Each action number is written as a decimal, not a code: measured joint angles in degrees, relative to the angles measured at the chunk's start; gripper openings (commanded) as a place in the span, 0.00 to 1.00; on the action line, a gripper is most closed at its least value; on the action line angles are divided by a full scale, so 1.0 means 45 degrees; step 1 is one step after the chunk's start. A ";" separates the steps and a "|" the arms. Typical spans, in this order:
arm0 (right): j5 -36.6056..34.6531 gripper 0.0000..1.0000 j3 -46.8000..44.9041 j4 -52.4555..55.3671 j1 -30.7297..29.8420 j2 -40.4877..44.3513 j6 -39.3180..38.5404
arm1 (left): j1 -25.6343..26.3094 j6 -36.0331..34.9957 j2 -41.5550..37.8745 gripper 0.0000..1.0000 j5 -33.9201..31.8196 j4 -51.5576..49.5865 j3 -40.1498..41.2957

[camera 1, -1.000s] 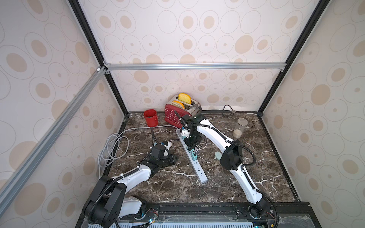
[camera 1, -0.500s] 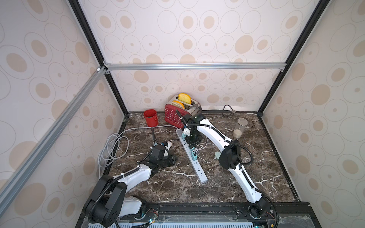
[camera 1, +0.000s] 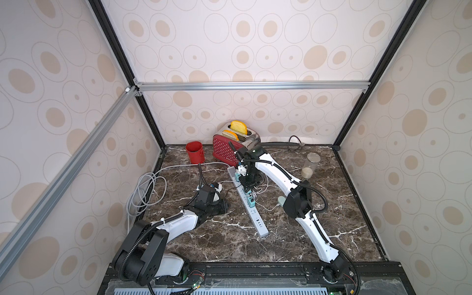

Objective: Charge the bluetooth headset
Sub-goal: Insert the plug into the socket.

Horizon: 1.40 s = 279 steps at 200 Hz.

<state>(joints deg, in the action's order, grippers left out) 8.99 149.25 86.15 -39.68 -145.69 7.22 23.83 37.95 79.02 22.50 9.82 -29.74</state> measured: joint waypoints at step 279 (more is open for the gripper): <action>0.2516 0.00 -0.3390 -0.2584 0.0845 0.2909 -0.0767 | -0.2016 -0.1205 0.7718 0.47 0.2744 0.4002 -0.7495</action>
<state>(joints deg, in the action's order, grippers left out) 20.32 133.99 74.52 -35.88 -132.60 3.77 14.76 32.53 113.75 34.85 27.83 -63.46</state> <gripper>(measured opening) 0.285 0.471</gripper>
